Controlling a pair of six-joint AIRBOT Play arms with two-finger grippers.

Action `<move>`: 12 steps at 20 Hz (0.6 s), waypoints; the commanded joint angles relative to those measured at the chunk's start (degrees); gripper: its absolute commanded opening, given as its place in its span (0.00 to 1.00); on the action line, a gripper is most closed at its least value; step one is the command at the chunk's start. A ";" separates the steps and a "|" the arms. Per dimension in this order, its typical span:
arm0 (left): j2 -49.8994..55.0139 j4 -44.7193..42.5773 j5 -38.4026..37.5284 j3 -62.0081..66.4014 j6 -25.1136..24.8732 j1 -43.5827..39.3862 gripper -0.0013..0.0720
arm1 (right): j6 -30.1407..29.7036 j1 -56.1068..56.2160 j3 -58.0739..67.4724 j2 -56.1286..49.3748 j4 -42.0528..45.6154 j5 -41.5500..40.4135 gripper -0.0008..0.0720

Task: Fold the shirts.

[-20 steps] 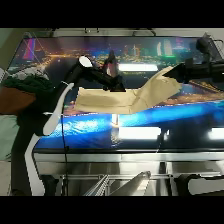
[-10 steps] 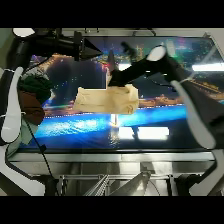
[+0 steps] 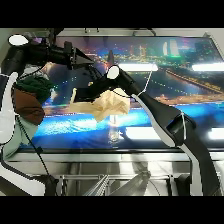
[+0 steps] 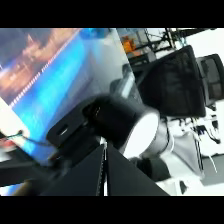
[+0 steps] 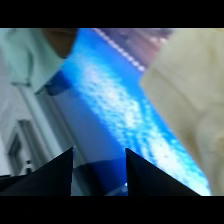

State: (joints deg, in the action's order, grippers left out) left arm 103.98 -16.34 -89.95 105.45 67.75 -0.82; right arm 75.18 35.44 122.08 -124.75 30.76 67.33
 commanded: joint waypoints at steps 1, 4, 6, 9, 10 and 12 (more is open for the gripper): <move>-0.35 3.41 -2.93 -1.57 -1.38 1.95 0.03 | -10.69 -3.50 -2.73 3.45 -17.11 6.99 0.47; -0.59 7.91 -3.98 -1.64 -1.79 5.20 0.03 | -7.17 -10.73 -4.79 6.97 -13.62 15.87 0.26; -0.55 6.29 -4.37 -1.64 -1.88 6.99 0.03 | -4.04 -16.02 -6.82 9.18 -10.49 18.12 0.24; -0.55 1.86 -7.76 -1.64 -2.25 9.73 0.03 | -1.77 -22.77 -9.97 12.31 -6.82 22.27 0.24; -0.55 0.63 -9.38 -1.70 -2.38 10.80 0.03 | -1.36 -24.72 -11.41 13.62 -4.79 23.65 0.24; -1.77 0.39 -9.55 -5.38 -3.15 12.81 0.03 | -0.92 -27.63 -16.20 16.85 0.24 24.02 0.23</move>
State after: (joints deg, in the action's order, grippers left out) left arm 103.11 -14.00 -97.32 102.72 65.54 9.32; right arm 72.66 12.73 110.67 -111.63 24.97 87.83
